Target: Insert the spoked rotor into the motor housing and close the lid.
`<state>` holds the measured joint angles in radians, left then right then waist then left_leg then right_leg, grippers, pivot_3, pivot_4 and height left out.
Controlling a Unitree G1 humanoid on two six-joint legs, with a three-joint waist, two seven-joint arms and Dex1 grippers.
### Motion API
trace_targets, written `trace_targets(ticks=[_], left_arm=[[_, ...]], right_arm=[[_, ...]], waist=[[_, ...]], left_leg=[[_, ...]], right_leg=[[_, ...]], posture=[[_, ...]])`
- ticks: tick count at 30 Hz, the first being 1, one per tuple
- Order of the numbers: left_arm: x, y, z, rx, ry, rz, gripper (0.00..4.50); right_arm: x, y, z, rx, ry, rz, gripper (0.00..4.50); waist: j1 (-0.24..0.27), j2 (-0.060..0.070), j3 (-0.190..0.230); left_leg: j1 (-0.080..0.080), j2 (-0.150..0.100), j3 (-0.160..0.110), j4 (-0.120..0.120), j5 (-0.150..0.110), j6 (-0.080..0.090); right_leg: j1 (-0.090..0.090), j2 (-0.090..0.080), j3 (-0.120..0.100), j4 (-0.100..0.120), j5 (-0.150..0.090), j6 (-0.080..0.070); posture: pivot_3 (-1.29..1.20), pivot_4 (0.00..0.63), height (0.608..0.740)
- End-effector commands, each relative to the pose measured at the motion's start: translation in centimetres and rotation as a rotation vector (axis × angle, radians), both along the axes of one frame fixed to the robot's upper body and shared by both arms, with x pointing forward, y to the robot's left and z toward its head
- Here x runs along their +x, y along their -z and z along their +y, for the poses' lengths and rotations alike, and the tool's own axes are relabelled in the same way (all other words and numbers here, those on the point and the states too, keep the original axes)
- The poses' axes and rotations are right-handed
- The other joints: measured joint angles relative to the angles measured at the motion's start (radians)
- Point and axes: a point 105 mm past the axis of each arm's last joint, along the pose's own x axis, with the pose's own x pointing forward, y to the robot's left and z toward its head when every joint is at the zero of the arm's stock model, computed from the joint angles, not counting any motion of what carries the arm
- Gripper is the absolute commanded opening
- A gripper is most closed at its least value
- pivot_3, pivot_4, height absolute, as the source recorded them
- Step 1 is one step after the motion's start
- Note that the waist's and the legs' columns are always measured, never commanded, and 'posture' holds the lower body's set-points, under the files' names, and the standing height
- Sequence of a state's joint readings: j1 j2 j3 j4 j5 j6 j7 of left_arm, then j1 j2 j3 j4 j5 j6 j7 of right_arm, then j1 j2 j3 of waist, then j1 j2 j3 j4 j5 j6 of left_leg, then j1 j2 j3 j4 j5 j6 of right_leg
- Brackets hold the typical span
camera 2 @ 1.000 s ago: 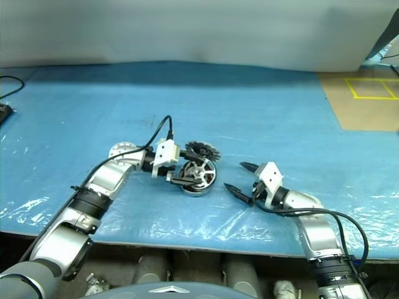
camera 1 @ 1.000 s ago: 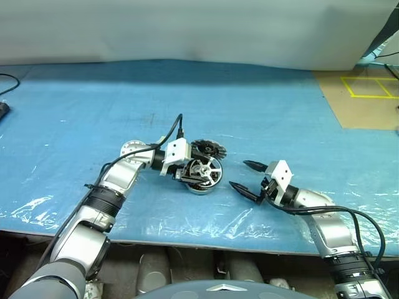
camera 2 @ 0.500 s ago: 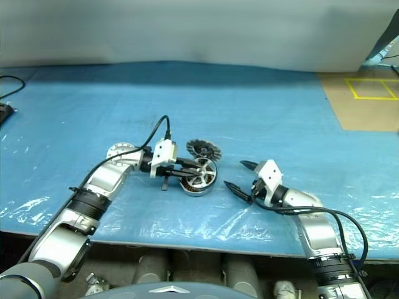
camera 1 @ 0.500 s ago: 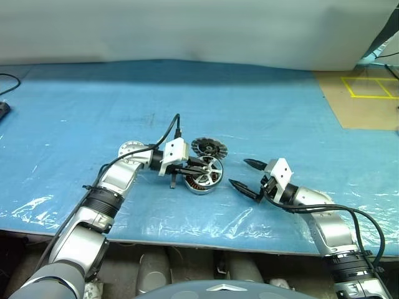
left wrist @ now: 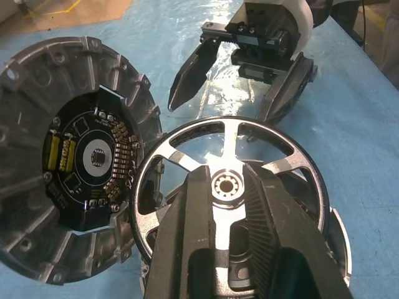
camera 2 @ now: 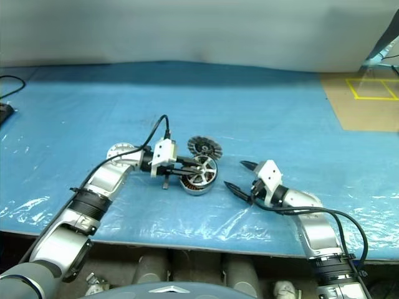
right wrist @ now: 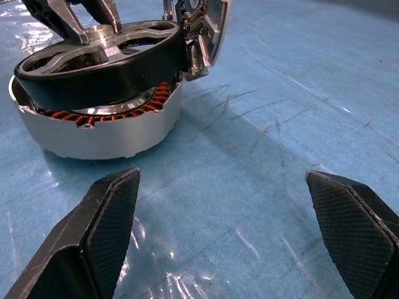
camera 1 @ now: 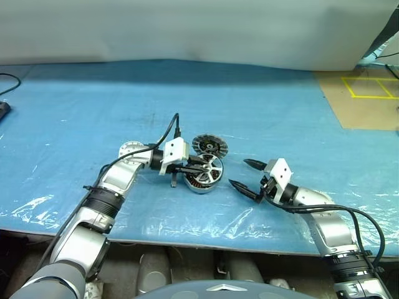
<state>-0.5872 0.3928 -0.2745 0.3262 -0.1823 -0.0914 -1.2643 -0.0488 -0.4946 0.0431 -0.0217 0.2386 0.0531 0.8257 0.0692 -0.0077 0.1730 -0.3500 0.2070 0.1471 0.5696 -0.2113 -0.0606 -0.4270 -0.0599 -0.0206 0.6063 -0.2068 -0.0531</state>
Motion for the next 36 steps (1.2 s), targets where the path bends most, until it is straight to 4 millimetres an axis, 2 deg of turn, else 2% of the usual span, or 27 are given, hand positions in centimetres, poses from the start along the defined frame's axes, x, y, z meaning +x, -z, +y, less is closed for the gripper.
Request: trace_targets(ticks=[1, 10, 17, 22, 30, 36], left_arm=[[0.3, -2.0, 0.8, -0.028, -0.004, -0.035, 0.36], [-0.4, -3.0, 1.0, -0.033, 0.022, 0.002, 0.36], [-0.8, -2.4, 1.3, -0.007, 0.032, 0.030, 0.36], [-0.7, -1.7, 1.6, 0.011, 0.025, 0.035, 0.36], [-1.1, -1.1, 1.0, 0.011, 0.041, 0.034, 0.36], [-1.4, -1.1, 1.4, 0.019, 0.043, 0.039, 0.36]], right_arm=[[-0.2, -1.1, 0.3, 0.013, -0.013, -0.045, 4.50], [-0.5, -2.5, 1.2, 0.063, -0.056, -0.063, 4.50], [-1.4, -3.3, 1.1, 0.097, -0.119, -0.073, 4.50], [-3.0, -2.3, 0.7, 0.067, -0.215, -0.016, 4.50], [-3.2, -0.9, -0.3, 0.046, -0.232, 0.000, 4.50], [-3.8, 0.2, -1.1, 0.042, -0.223, 0.000, 4.50]], waist=[[-0.001, 0.000, 0.000], [0.000, 0.000, 0.000], [0.000, 0.000, 0.000], [0.001, 0.000, 0.000], [0.000, 0.000, 0.000], [0.000, 0.000, 0.000]], left_leg=[[0.000, 0.000, 0.000, 0.000, 0.000, 0.000], [0.000, 0.000, 0.000, 0.000, -0.001, -0.001], [0.000, 0.000, 0.000, -0.001, -0.001, -0.002], [0.000, 0.000, 0.000, -0.001, -0.001, -0.001], [0.000, 0.000, 0.000, -0.001, -0.003, 0.002], [0.000, 0.000, 0.000, -0.001, -0.001, 0.004]], right_leg=[[0.000, 0.000, 0.000, 0.000, 0.000, 0.000], [0.000, 0.000, 0.000, 0.000, 0.000, 0.000], [0.000, 0.000, 0.000, 0.000, 0.000, 0.000], [0.000, 0.000, 0.000, -0.001, 0.000, 0.000], [0.000, 0.000, 0.000, -0.001, 0.000, 0.000], [0.000, 0.000, 0.000, -0.001, 0.000, 0.000]], posture=[[0.00, 0.150, 0.740], [0.00, 0.150, 0.740], [0.00, 0.150, 0.740], [0.00, 0.150, 0.740], [0.00, 0.150, 0.740], [0.00, 0.150, 0.740]])
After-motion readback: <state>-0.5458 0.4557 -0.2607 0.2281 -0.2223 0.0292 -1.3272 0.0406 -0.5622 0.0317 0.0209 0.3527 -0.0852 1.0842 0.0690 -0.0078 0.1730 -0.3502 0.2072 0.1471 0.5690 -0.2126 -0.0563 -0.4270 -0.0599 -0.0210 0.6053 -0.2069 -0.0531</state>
